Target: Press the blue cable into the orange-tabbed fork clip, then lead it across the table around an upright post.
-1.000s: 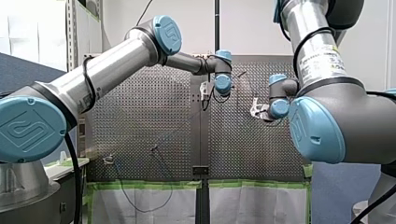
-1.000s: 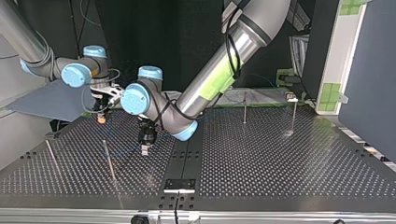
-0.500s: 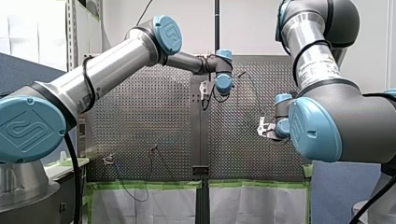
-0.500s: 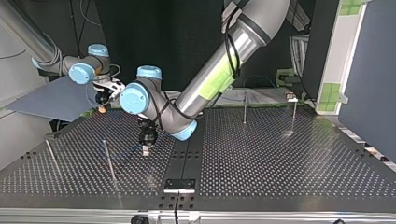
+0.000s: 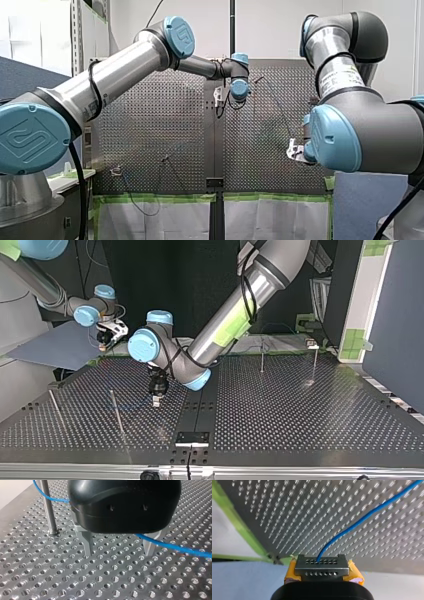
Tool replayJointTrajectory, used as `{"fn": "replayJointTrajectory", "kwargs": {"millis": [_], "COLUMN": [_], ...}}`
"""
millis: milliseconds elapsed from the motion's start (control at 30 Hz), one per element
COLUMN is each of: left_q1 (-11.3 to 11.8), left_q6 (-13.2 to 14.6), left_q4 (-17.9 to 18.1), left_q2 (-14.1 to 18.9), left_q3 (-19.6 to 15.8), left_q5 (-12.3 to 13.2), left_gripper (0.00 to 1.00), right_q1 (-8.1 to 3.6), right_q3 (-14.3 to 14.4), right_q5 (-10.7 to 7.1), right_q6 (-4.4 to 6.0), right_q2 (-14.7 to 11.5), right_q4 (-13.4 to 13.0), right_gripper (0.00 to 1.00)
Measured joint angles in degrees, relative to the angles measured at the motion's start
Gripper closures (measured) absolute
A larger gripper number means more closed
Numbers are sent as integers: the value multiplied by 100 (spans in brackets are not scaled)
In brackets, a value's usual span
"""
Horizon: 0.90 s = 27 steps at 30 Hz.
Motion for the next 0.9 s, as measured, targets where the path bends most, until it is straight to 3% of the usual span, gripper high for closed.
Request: {"fn": "replayJointTrajectory", "kwargs": {"millis": [367, 733, 900], "left_q1": [-20, -113, -129], "left_q6": [-29, -447, -665], "left_q4": [-102, -147, -217], "left_q2": [0, 0, 0], "left_q3": [-6, -10, -14], "left_q5": [-60, -151, -154], "left_gripper": [0, 0, 0], "right_q1": [-213, -235, -249], "right_q3": [0, -1, -7], "right_q5": [261, 256, 253], "right_q6": [314, 488, 554], "right_q2": [331, 364, 500], "right_q4": [-224, -520, -649], "right_gripper": [100, 100, 100]}}
